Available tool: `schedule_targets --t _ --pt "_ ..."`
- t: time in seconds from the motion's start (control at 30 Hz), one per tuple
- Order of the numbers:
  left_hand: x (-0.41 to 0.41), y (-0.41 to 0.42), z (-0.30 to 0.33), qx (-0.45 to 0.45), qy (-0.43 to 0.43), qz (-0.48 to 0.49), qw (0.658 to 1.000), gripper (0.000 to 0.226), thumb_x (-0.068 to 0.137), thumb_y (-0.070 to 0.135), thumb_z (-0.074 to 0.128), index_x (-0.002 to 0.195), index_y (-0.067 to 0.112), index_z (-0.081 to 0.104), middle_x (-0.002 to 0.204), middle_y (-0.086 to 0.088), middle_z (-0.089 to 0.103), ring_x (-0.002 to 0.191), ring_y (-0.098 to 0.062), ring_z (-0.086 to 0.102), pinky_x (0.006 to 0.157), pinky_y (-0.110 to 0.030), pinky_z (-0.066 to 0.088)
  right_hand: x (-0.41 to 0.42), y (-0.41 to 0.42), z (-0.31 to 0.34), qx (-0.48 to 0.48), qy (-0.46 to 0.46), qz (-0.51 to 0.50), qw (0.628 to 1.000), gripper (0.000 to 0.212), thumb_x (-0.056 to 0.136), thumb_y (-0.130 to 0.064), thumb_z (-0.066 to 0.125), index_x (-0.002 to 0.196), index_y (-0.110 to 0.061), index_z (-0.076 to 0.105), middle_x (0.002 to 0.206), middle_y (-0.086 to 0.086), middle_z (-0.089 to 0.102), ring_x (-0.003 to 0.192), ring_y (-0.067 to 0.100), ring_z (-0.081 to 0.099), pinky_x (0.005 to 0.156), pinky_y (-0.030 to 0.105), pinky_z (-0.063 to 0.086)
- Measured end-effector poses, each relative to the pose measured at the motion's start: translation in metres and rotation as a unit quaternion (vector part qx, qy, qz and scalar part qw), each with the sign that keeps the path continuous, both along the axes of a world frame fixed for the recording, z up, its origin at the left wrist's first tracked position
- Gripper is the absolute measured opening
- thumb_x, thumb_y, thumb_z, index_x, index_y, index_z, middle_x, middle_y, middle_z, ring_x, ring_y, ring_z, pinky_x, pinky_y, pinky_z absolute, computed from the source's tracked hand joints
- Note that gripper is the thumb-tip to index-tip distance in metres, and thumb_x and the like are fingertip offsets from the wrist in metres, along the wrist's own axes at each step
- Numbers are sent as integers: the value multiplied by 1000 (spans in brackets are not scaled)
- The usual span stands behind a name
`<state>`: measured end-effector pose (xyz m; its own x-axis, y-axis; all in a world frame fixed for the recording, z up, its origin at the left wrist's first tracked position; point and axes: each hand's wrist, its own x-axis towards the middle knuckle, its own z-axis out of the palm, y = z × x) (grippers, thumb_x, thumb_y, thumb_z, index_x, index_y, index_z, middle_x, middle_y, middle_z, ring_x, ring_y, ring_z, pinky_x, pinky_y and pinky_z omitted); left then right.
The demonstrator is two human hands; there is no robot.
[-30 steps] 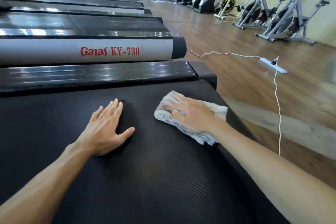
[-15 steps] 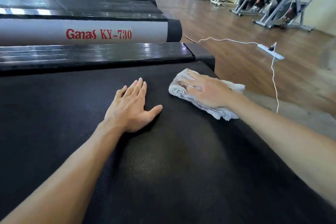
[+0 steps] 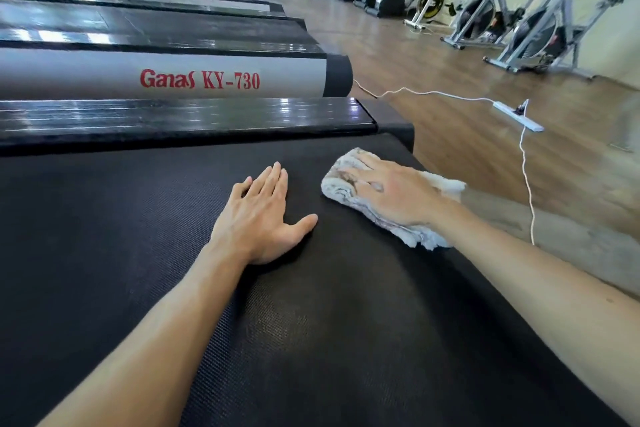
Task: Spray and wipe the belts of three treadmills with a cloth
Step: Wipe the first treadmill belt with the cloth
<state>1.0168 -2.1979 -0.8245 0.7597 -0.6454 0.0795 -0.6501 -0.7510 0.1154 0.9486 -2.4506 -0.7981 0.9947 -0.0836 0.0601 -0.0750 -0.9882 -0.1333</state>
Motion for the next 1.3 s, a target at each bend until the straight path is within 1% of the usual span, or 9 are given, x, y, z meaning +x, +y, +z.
schedule_targets --t 0.17,0.27,0.33,0.43,0.53,0.77,0.87,1.07,1.3 --pt "1 -1 1 -4 3 0 1000 119 67 83 -3 162 12 2 171 -1 -5 156 -9 -7 126 -36 3 57 -7 18 4 12 -159 987 51 106 -41 29 155 -33 38 164 2 31 143 36 40 109 49 34" --pt "2 0 2 -5 5 0 1000 120 67 84 -2 163 12 2 171 -1 -4 156 -9 -6 126 -36 3 63 20 21 -5 17 -117 993 45 105 -40 32 146 -26 42 149 7 43 129 38 50 99 48 39" --pt "1 0 1 -4 5 0 1000 119 67 84 -3 162 12 2 170 -1 -5 156 -9 -6 126 -36 3 41 25 16 0 16 -47 999 38 105 -40 36 141 -34 44 147 2 44 127 32 51 93 45 40" --pt "1 0 0 3 -1 -2 1000 118 69 83 -3 162 12 1 170 -1 -6 156 -9 -7 126 -36 2 4 7 9 18 18 4 1000 49 103 -49 31 151 -50 40 165 -16 27 145 21 38 111 45 36" --pt "1 0 -2 3 -6 -2 1000 108 82 84 11 162 11 1 170 -1 -7 156 -9 -7 126 -36 2 7 -16 10 13 29 -46 998 49 106 -46 33 155 -49 38 170 -17 18 152 21 28 117 45 28" --pt "4 0 -3 5 -3 -4 1000 106 85 83 14 162 12 2 170 0 -5 156 -9 -6 125 -36 2 70 -26 11 62 5 -198 978 68 92 -59 34 153 -30 36 160 1 40 141 37 42 111 53 34" --pt "3 -1 -1 1 0 -3 1000 114 74 86 6 162 13 3 171 1 -4 156 -9 -5 125 -36 3 63 -24 12 62 -6 -203 977 72 95 -63 35 157 -28 30 164 -1 34 144 35 38 113 53 33" --pt "2 0 3 -2 19 -3 1000 122 65 88 1 163 15 5 170 3 -3 156 -10 -2 125 -37 6 16 -12 15 15 16 -182 983 56 102 -54 31 157 -42 31 169 -7 21 145 34 35 111 52 31" --pt "0 -1 4 17 6 2 1000 99 90 80 21 163 16 4 170 3 -3 156 -9 -3 125 -37 6 -61 8 13 2 -1 -178 984 54 104 -50 32 156 -33 36 166 -3 27 145 31 37 109 51 33"
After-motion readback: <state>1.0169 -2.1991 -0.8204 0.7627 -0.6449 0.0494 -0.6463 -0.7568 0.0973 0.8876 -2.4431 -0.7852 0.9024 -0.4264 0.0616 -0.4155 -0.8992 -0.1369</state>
